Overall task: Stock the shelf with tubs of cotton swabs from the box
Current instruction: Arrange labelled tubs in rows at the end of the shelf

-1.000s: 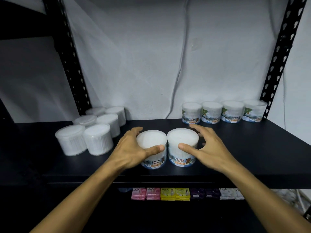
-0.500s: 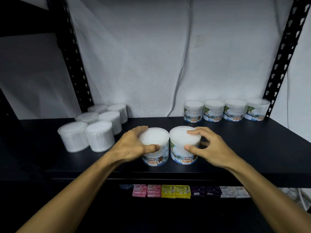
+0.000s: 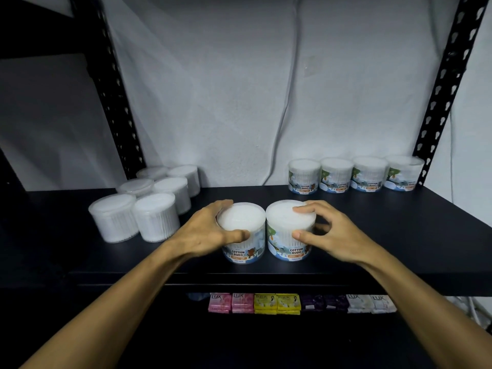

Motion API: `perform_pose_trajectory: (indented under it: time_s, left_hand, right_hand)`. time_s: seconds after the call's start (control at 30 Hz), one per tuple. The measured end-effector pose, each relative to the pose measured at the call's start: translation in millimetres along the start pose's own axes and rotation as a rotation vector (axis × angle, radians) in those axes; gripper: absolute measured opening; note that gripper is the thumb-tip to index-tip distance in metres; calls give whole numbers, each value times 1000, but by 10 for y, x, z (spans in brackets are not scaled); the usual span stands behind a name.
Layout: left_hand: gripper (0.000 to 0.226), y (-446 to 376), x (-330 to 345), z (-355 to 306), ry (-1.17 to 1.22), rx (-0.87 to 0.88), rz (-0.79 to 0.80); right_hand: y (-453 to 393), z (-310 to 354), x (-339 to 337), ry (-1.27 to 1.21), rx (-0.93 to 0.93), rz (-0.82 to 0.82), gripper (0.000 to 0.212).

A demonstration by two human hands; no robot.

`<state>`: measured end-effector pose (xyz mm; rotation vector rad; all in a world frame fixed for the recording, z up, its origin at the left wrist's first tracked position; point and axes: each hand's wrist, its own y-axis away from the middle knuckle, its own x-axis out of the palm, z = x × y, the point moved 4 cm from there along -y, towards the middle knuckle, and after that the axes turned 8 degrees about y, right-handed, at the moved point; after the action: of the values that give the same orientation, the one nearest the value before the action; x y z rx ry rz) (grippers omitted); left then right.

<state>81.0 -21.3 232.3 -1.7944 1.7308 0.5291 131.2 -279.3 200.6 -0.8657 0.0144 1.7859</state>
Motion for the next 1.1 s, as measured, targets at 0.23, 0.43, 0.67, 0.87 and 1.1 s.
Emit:
perform_pose_trajectory:
  time_s: [0.23,0.43,0.67,0.87,1.1]
  left_hand:
    - [88,-9,1,-2,4,7,29]
    - [99,25,-38,53,104,24,44]
    - [67,257,37,164,62,96,-101]
    - [63,204,86,147,101,79,-120]
    - [63,-28,312,-12,144,88,-87]
  right_hand:
    - [-11,-20,-7,0,-13,20,57]
    - [21,-30,-22,-39,42,120,72]
    - [204,-17,49,61,98,-9,68]
    - [151,-80,42,79,112,-75,55]
    - [161,-230,-241,127,170,-73,55]
